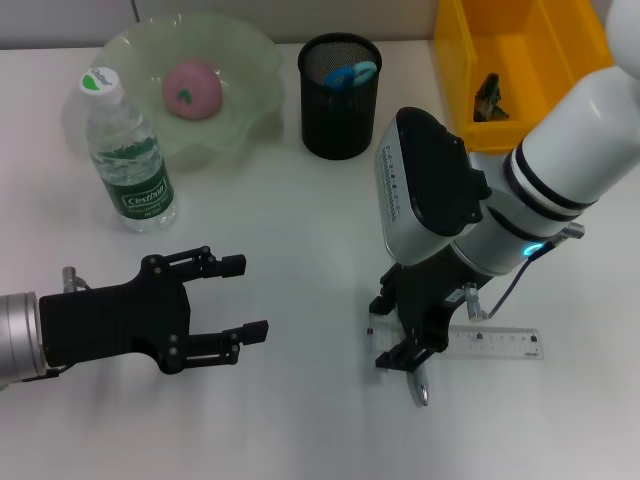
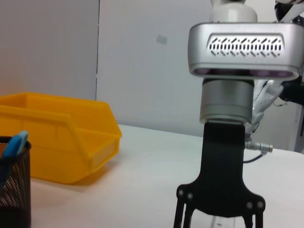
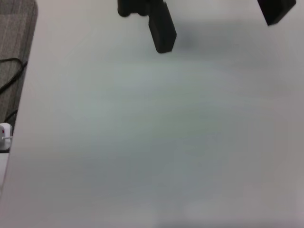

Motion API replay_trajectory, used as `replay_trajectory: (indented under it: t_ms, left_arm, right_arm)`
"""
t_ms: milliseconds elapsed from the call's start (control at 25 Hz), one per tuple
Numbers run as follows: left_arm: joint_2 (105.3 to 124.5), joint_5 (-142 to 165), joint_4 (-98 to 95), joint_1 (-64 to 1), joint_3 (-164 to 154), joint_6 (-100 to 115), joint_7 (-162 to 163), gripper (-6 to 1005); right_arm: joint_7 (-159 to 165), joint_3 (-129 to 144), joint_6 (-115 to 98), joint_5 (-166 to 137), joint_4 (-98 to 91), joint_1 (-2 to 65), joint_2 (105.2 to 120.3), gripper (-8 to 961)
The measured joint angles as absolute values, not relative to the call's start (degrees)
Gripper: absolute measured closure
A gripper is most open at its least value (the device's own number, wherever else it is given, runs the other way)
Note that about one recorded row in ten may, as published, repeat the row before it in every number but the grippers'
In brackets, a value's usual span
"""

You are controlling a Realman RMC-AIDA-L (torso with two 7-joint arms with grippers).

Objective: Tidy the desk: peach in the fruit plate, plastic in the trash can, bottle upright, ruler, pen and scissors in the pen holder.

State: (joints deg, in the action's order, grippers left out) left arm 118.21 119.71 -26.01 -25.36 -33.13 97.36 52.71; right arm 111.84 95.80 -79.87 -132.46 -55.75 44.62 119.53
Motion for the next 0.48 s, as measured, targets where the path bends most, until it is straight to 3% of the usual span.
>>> replay_trajectory:
  t_ms: [120, 480]
  left_arm:
    - [118.21, 119.38, -26.0, -25.36, -33.13, 97.45, 52.72, 211]
    - [118.21, 118.56, -26.12, -25.38, -33.13, 98.2, 52.91, 211]
  right_arm:
    - [111.86, 95.93, -79.14, -132.45, -54.85, 44.8, 119.53, 162]
    - [112.3, 94.94, -80.47, -132.26, -56.2, 44.56, 119.57, 493]
